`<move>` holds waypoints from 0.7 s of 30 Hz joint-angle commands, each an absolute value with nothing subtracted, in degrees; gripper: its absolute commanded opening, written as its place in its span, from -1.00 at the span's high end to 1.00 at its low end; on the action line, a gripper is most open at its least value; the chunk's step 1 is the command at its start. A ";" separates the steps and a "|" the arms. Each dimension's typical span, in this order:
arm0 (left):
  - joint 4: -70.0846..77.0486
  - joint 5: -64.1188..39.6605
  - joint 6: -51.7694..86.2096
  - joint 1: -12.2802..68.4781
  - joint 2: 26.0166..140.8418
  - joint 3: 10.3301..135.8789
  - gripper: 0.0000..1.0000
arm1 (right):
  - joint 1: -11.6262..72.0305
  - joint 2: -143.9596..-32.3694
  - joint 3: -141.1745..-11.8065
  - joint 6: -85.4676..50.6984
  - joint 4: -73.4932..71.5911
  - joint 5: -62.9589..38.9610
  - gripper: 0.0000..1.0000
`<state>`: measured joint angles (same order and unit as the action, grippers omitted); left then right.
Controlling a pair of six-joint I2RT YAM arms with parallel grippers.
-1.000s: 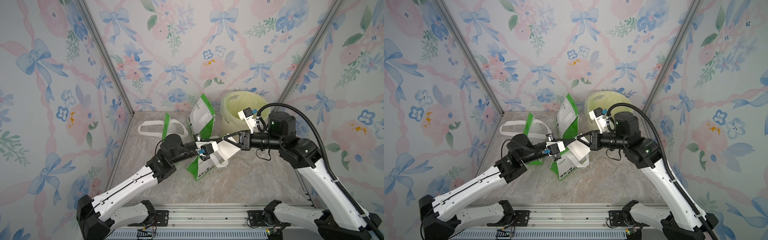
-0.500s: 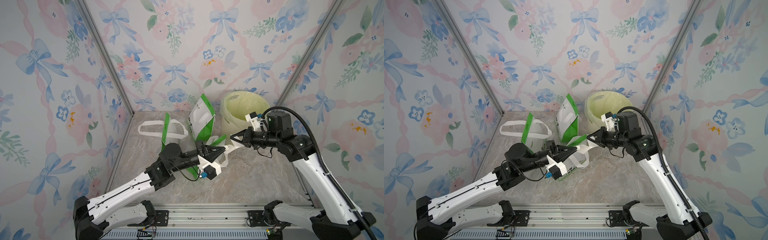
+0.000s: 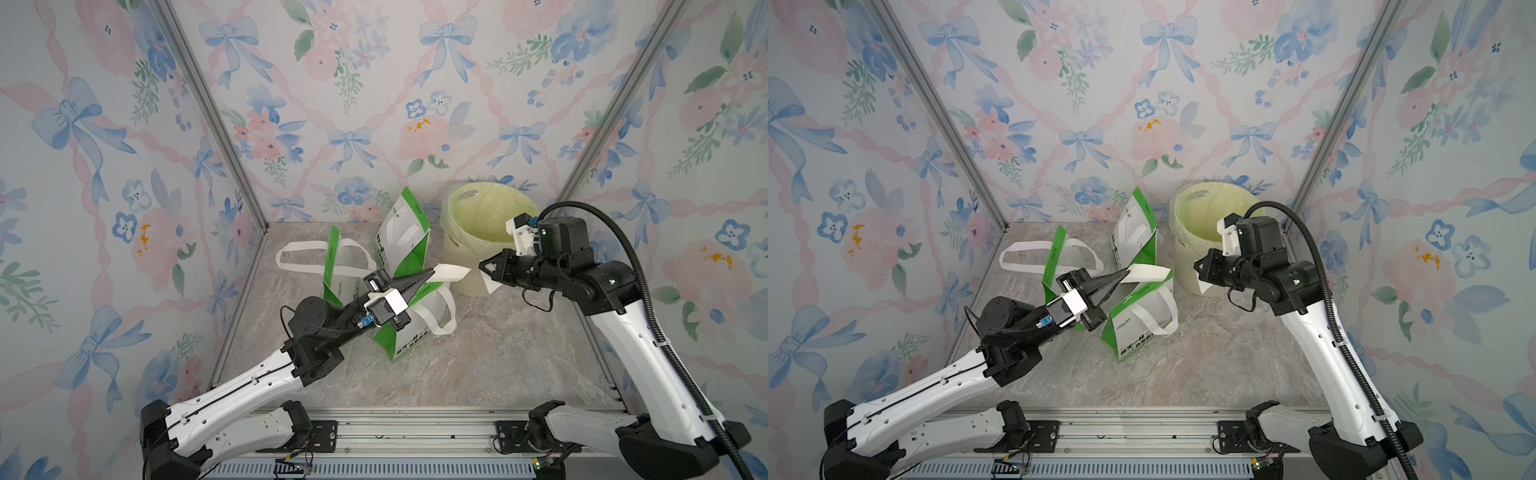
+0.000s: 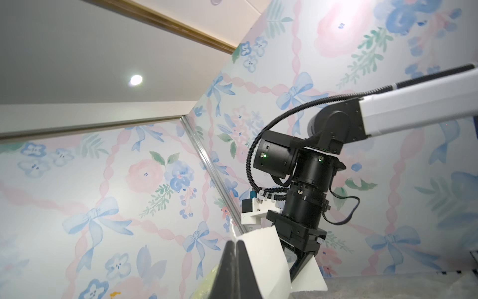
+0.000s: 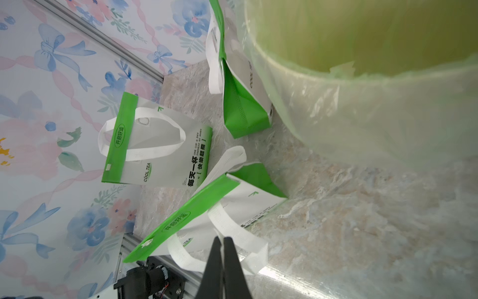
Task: Shred takeout receipts and throw away
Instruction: Shred the takeout receipt, then place the takeout receipt in the trash bin.
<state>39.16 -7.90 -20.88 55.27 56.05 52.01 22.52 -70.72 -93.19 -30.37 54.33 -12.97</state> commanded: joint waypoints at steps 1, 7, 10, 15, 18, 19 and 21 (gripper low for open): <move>42.66 2.90 -2.77 55.11 57.00 52.89 1.00 | 21.81 -72.96 -99.24 -23.16 49.98 -7.25 1.00; 42.34 8.03 10.57 54.97 59.27 52.73 1.00 | 18.97 -80.32 -103.34 -19.47 39.11 1.21 1.00; 42.10 9.48 14.46 54.90 60.59 53.04 1.00 | 17.90 -84.74 -103.64 -16.99 34.89 6.09 0.95; 41.61 10.63 18.74 53.73 62.04 53.52 1.00 | 16.14 -91.56 -104.80 -14.91 33.37 8.03 0.84; 41.01 10.51 20.20 52.79 62.82 54.09 1.00 | 15.48 -94.12 -105.14 -14.22 33.49 8.95 0.56; 40.87 10.31 20.77 52.40 63.17 54.14 1.00 | 15.17 -94.49 -105.36 -14.49 33.85 9.05 0.33; 40.78 9.85 21.47 51.91 63.52 54.25 1.00 | 15.06 -96.09 -106.56 -14.56 35.17 8.86 0.09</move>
